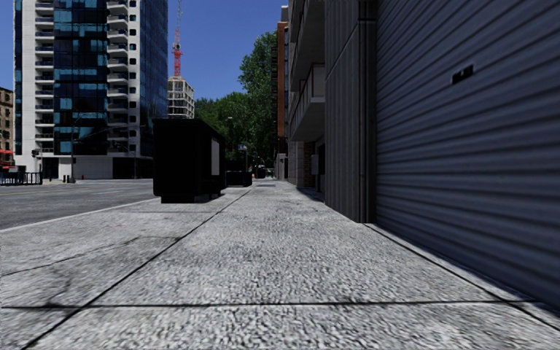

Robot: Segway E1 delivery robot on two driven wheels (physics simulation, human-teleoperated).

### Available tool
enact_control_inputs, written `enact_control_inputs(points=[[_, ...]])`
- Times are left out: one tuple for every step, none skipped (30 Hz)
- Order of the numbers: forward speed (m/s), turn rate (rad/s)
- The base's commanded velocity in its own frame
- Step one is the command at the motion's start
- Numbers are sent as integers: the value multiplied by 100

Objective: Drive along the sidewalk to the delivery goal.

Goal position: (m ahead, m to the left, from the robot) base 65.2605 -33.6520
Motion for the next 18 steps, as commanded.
enact_control_inputs(points=[[200, 0], [200, 0], [200, 0], [200, 0], [200, 0], [200, 0], [200, 0], [200, 0], [200, 0], [200, 0], [200, 0], [200, 0], [200, 0], [200, 0], [200, 0], [200, 0], [200, 0], [200, 0]])
